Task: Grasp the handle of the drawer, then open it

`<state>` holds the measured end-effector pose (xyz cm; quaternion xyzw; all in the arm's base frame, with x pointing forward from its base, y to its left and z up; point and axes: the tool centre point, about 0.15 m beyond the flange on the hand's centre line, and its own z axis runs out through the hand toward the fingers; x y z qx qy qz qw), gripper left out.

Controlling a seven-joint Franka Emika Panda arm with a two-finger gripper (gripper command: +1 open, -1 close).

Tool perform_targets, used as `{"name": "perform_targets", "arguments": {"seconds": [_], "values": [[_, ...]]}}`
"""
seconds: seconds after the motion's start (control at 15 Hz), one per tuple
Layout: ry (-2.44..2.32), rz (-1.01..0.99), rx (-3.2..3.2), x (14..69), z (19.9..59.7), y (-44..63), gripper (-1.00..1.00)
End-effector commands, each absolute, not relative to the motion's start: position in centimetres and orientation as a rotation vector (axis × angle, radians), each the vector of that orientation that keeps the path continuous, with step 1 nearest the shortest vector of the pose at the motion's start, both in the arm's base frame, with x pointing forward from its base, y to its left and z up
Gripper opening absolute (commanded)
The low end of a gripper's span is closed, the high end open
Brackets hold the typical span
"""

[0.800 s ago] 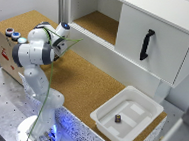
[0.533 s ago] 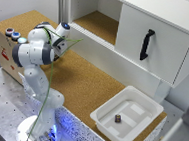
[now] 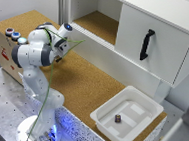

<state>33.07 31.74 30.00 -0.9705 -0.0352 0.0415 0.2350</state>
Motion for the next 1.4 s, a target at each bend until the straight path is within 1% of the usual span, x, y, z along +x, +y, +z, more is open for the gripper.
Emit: {"name": "perform_targets", "arguments": {"seconds": [0.0,0.4,1.33], "values": [[-0.069,0.074,-2.583,32.5,27.8,26.7,-1.00],[-0.005,0.005,-2.598,32.4,27.6,23.8,-1.00],[0.123,-0.048,-2.607,32.8,27.0,17.1,-1.00]]}}
